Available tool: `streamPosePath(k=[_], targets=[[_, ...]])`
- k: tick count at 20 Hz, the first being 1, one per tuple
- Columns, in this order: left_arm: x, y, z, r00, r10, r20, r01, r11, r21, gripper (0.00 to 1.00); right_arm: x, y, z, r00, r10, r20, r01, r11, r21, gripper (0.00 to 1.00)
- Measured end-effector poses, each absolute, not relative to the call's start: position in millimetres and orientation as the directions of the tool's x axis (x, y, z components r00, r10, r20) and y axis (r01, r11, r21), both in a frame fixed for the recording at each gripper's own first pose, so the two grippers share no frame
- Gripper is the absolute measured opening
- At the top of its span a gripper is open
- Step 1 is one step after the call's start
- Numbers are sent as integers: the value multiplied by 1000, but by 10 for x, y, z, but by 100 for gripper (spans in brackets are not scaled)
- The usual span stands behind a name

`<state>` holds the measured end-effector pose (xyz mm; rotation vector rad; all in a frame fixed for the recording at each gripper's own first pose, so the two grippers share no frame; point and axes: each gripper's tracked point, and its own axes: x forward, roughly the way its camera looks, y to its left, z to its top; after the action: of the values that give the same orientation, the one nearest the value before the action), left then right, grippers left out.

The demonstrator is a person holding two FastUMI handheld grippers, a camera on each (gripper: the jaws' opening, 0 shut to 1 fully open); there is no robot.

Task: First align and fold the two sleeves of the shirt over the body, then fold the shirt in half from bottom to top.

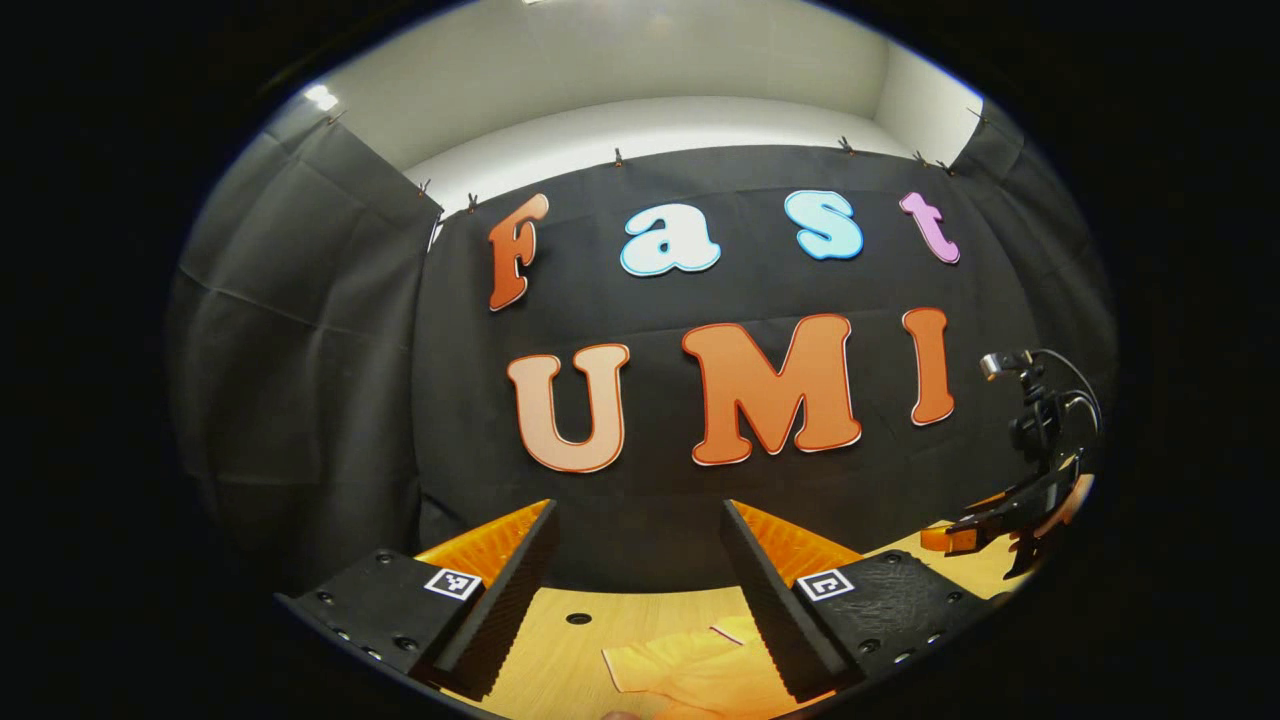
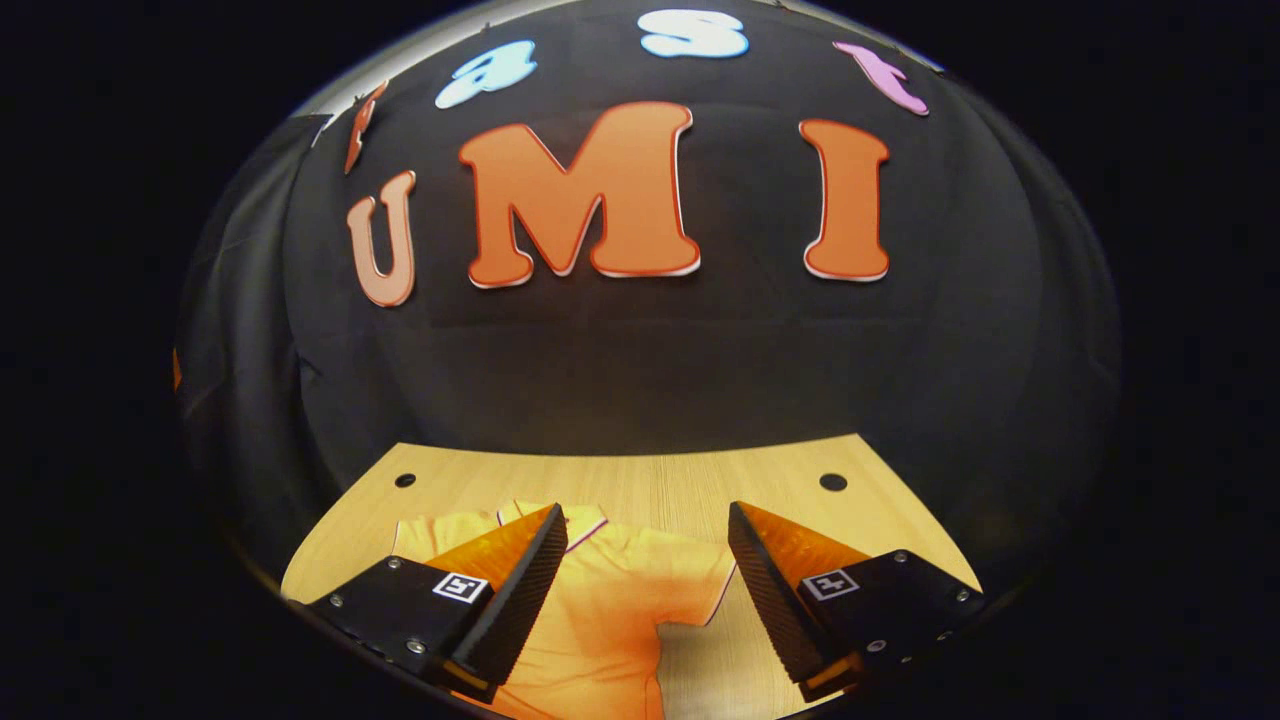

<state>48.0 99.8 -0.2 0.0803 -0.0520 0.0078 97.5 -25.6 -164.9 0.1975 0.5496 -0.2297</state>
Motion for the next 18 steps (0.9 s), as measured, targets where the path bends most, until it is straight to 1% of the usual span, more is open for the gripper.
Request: streamPosePath(k=[2, 4, 6, 10, 15, 18], targets=[[424, 1073, -46, 998, 40, 41, -43, 996, 73, 97, 1088, -284, -1877, 789, -149, -596, 282, 950, 136, 99], [365, 1139, -107, 997, 77, 26, -79, 994, 75, 98, 1109, -369, -2093, 741, -143, -656, 288, 950, 118, 98], [330, 1163, -196, 994, 110, -5, -109, 991, 82, 97, 1114, -412, -2307, 692, -117, -713, 284, 951, 120, 98], [194, 1241, -360, 983, 175, -47, -169, 979, 113, 98, 1117, -514, -2705, 587, -67, -807, 300, 943, 141, 98], [10, 1318, -471, 963, 253, -91, -238, 959, 153, 97, 1141, -647, -3148, 467, -7, -884, 338, 925, 172, 97], [-65, 1328, -475, 951, 290, -103, -269, 946, 181, 98, 1180, -655, -3359, 383, 55, -922, 359, 911, 204, 95]])
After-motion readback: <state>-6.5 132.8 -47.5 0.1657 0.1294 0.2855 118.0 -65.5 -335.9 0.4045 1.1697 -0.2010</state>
